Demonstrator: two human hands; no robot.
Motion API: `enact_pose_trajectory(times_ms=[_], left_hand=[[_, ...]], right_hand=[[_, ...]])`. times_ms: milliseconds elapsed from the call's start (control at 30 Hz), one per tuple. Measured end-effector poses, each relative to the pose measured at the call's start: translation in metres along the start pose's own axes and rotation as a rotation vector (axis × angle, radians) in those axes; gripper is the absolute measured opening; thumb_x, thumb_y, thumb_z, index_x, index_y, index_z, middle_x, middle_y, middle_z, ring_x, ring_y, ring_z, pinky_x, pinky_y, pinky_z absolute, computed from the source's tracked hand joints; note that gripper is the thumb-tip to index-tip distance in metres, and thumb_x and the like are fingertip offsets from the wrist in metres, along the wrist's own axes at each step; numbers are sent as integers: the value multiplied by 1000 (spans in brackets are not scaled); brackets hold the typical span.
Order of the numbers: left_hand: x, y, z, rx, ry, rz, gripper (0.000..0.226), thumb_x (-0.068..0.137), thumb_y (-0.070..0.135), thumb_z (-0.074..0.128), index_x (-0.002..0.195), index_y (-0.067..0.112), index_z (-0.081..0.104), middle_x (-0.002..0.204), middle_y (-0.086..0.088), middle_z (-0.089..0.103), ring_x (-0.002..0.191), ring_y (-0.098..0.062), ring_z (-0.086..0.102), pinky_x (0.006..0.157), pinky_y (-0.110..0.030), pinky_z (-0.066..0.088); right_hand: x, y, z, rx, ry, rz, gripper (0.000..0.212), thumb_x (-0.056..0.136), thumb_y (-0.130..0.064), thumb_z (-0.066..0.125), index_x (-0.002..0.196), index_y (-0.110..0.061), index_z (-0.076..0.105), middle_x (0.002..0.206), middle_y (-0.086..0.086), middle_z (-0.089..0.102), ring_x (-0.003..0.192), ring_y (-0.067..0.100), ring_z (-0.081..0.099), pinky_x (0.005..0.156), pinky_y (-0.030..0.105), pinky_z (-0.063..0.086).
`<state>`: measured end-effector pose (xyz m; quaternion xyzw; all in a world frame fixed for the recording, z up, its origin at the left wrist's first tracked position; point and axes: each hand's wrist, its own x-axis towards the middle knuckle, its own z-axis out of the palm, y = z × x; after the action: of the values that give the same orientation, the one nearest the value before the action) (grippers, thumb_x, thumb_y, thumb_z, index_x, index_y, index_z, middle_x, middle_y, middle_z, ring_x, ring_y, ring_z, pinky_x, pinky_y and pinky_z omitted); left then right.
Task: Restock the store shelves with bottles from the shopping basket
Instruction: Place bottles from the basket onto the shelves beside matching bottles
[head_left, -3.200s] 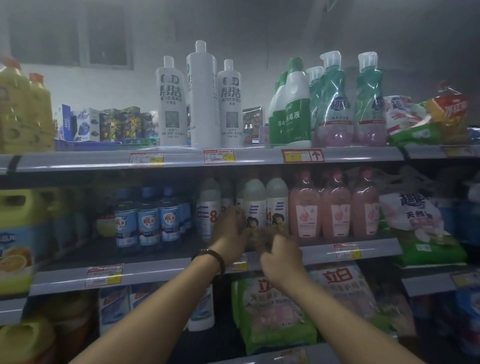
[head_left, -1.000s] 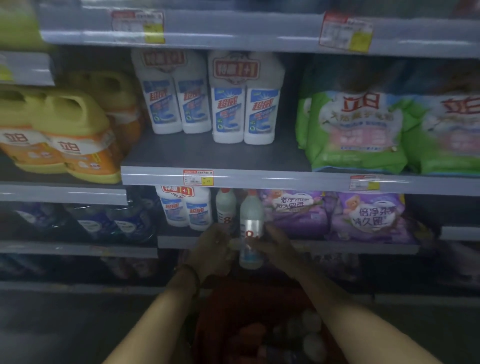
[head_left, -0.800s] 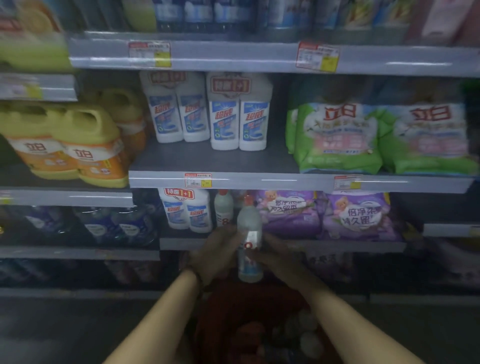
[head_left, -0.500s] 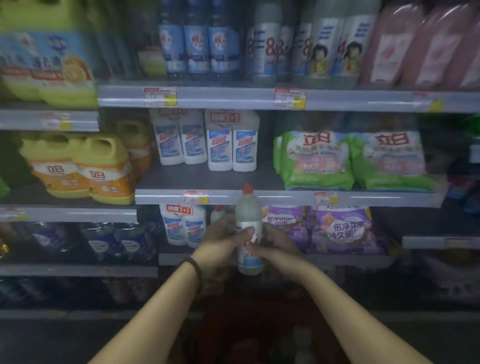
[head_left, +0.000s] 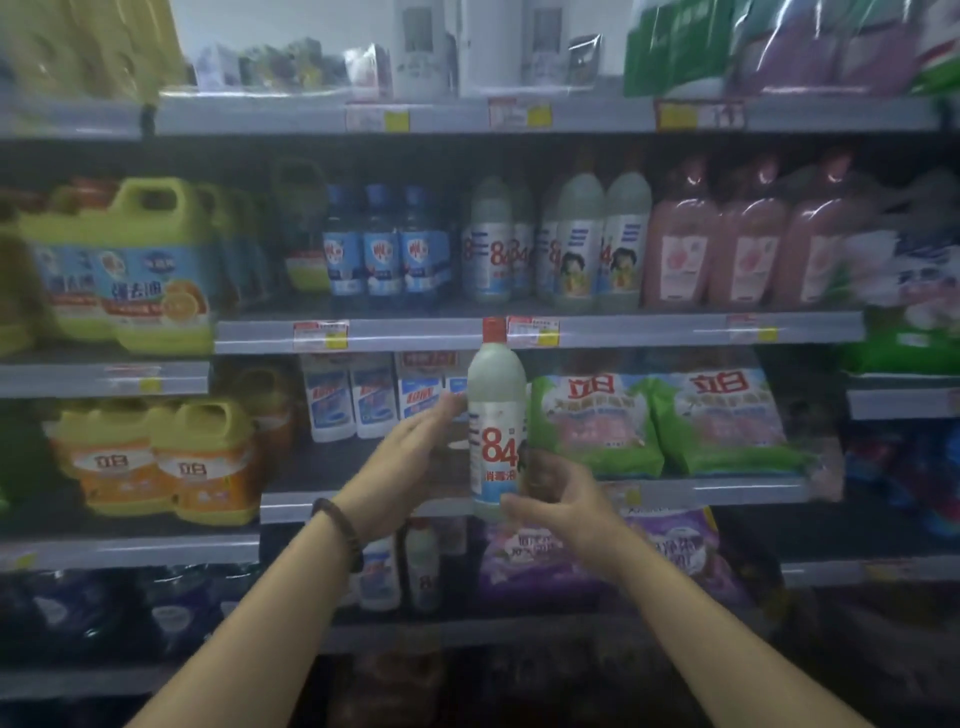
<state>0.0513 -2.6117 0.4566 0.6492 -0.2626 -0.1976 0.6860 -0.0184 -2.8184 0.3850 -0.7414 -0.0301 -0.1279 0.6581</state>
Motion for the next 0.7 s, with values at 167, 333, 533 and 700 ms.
enact_pose_trajectory(times_ms=[167,333,533,700], left_hand=[[16,9,9,239,85,151,53,85,49,83,134,41,64,128,3,73,118,-22,73,102,-51,60],[39,22,41,348,203,342,67,71,35,96,127,39,58,113,10,76,104,-6,75,87,-40,67],[68,58,48,344,336,437,67,62,26,102,117,33,65,104,11,77,98,-4,74,80,-28,67],[91,88,33,247,218,350,74,63,15,102,121,26,59,112,3,77,103,-15,77,83,-40,68]], right_hand=[[11,-31,-1,-123,68,-65,47,84,-18,92,125,-24,70,117,-13,81,109,5,76,97,28,61],[30,-50,10,-235,290,-184,46,78,-20,94,116,-29,71,109,-7,81,101,7,77,85,30,65],[46,-85,7,-335,423,-237,44,79,-28,93,110,-39,64,103,-16,76,92,-8,71,73,14,58],[60,-113,-11,-418,384,-310,46,86,-23,89,121,-40,65,112,-18,74,102,-2,70,87,22,60]])
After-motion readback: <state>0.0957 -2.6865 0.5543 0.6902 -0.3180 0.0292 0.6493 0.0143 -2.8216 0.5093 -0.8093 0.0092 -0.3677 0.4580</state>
